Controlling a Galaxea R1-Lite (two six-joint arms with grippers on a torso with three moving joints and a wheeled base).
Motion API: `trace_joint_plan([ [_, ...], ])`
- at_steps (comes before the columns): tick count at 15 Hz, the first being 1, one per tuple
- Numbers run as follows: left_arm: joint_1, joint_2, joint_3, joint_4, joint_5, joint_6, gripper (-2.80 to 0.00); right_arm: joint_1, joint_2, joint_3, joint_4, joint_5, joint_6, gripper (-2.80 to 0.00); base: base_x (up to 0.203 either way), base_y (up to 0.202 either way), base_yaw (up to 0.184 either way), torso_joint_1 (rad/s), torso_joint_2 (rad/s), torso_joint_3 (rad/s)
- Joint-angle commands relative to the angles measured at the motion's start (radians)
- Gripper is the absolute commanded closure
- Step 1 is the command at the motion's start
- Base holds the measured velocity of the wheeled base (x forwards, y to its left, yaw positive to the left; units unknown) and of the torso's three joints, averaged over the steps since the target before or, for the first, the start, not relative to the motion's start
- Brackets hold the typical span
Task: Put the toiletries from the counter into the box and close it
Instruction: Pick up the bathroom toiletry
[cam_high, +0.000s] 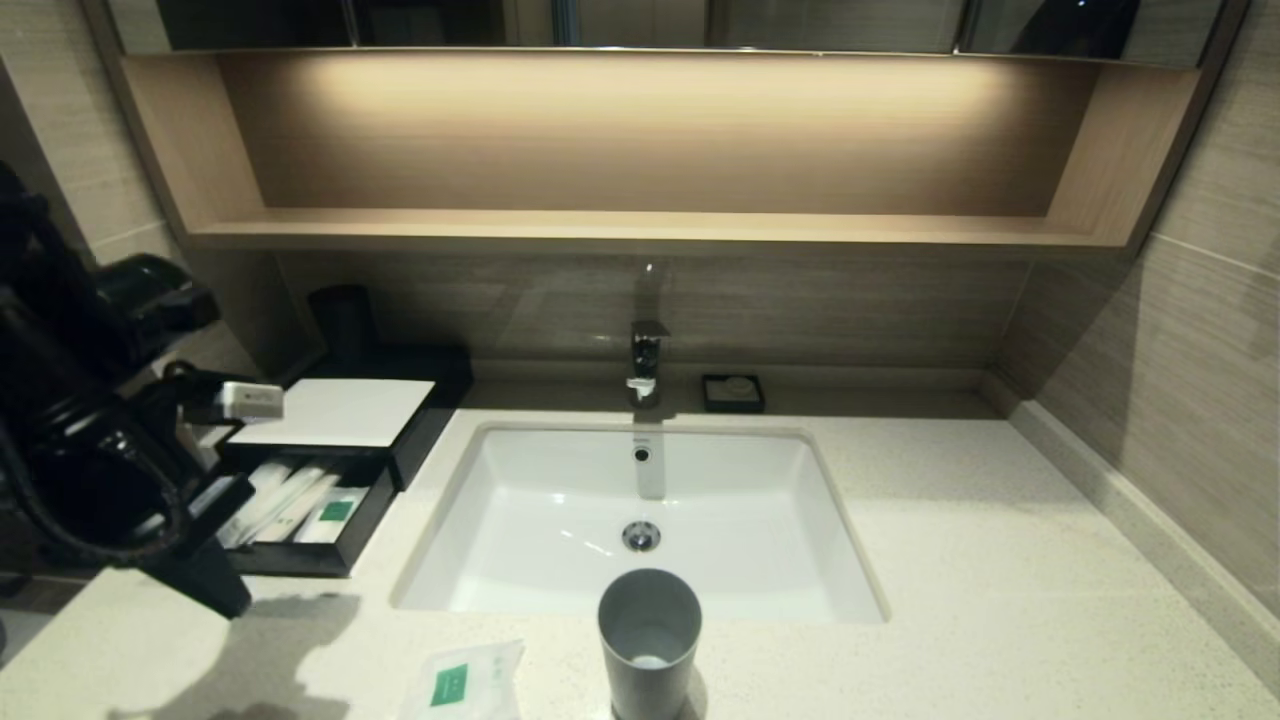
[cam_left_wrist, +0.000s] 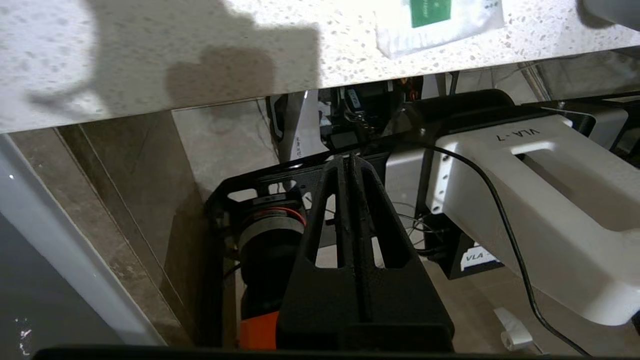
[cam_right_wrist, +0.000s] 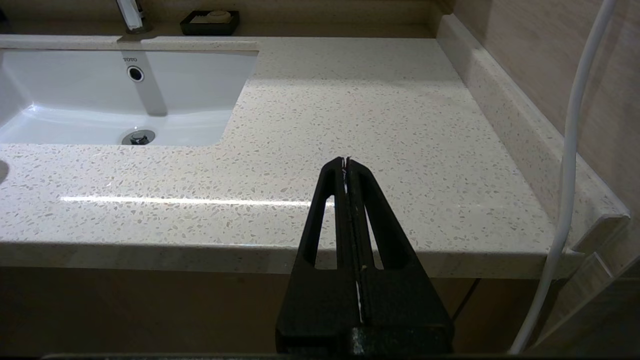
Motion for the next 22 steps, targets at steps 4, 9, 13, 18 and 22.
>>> trace_joint_plan([
  [4,-0.164,-0.032,0.174,-0.176,0.022,-0.139,0.00,0.000,0.001,0.002,0.000,0.000,-0.002,0.00,0.000,0.000,0.000,0.000,0.00,0.000],
  [9,-0.297,-0.048,0.306,-0.370,0.064,-0.235,0.00,0.000,0.001,0.002,-0.001,0.000,0.000,0.00,0.000,0.000,0.000,0.000,0.00,0.000],
  [13,-0.403,-0.048,0.333,-0.398,0.142,-0.310,0.00,0.000,0.001,0.002,0.000,0.000,0.000,0.00,0.000,0.000,0.000,0.000,0.00,0.000],
  [18,-0.409,-0.034,0.333,-0.392,0.145,-0.309,0.00,0.000,0.001,0.002,0.000,0.000,-0.002,0.00,0.000,0.000,0.000,0.000,0.00,0.000],
  [22,-0.417,-0.045,0.333,-0.384,0.145,-0.305,0.00,0.000,0.001,0.002,0.000,0.000,0.000,0.00,0.000,0.000,0.000,0.000,0.00,0.000],
])
